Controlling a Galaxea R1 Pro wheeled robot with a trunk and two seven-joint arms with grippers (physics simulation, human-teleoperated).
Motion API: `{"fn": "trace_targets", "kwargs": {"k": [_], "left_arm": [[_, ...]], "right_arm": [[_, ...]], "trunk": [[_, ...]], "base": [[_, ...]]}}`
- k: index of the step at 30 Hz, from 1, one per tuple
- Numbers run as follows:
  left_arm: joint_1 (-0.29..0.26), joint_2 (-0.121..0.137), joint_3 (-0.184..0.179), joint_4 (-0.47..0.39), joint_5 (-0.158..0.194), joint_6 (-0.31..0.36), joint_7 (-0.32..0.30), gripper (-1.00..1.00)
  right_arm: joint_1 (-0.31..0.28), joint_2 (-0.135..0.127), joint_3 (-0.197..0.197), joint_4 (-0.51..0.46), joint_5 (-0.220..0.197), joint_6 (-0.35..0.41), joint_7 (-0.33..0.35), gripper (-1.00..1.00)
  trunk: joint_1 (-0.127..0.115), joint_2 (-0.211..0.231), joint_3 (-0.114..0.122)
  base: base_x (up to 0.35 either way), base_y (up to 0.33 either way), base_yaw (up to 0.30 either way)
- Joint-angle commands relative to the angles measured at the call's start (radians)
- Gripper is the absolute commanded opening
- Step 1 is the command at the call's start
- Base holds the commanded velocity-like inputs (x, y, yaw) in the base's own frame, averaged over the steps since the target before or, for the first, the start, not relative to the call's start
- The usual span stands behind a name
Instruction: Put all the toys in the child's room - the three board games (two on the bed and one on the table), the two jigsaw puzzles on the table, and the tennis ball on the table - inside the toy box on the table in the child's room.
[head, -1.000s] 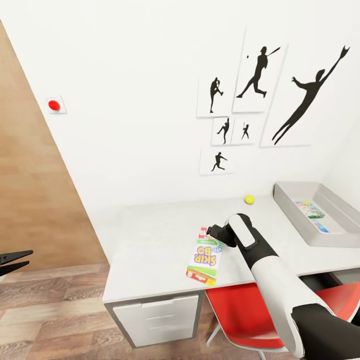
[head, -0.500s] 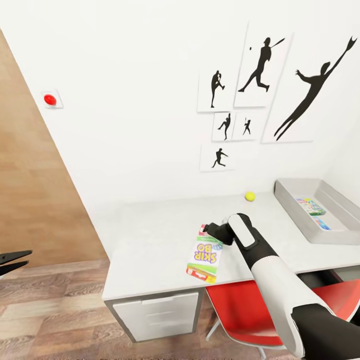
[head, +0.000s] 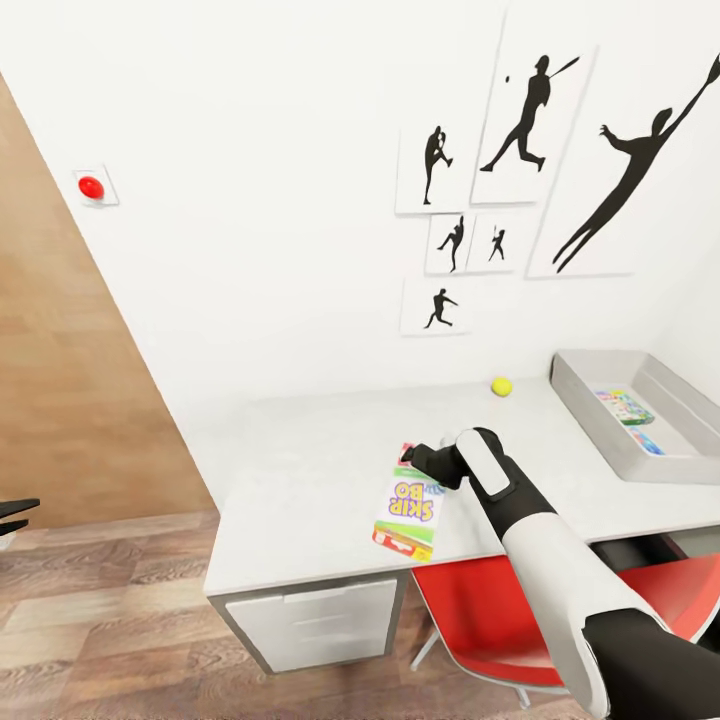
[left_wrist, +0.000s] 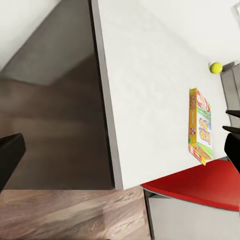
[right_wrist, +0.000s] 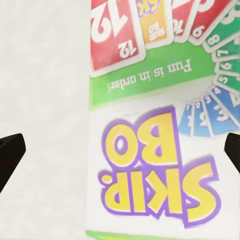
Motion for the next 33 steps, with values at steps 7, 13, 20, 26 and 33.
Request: {"fn": "trace_targets", "kwargs": {"k": [7, 13, 20, 26, 33], "left_arm": [[-0.001, 0.009, 0.005, 0.000, -0.032, 0.012, -0.008, 1.00], [-0.001, 0.011, 0.007, -0.002, -0.052, 0.011, -0.008, 1.00], [-0.001, 0.017, 0.007, -0.003, -0.057, 0.012, -0.008, 1.00], [-0.001, 0.025, 0.006, -0.003, -0.057, 0.013, -0.008, 1.00], [-0.001, 0.038, 0.006, -0.003, -0.057, 0.013, -0.008, 1.00]], "right_arm": [[0.019, 0.000, 0.012, -0.026, -0.004, -0.003, 0.007, 1.00], [0.060, -0.002, 0.009, -0.078, -0.002, -0.003, 0.006, 1.00], [0.077, -0.059, 0.003, -0.090, -0.008, 0.005, 0.008, 1.00], [0.078, -0.077, 0.002, -0.094, -0.007, 0.006, 0.007, 1.00], [0.079, -0.079, 0.010, -0.095, -0.005, 0.005, 0.004, 1.00]], "trunk": [[0.000, -0.001, -0.008], [0.000, -0.001, -0.008], [0.000, -0.001, -0.008], [0.000, -0.001, -0.009], [0.000, -0.001, -0.010]], "base": [[0.000, 0.000, 0.000], [0.000, 0.000, 0.000], [0.000, 0.000, 0.000], [0.000, 0.000, 0.000], [0.000, 0.000, 0.000]]}}
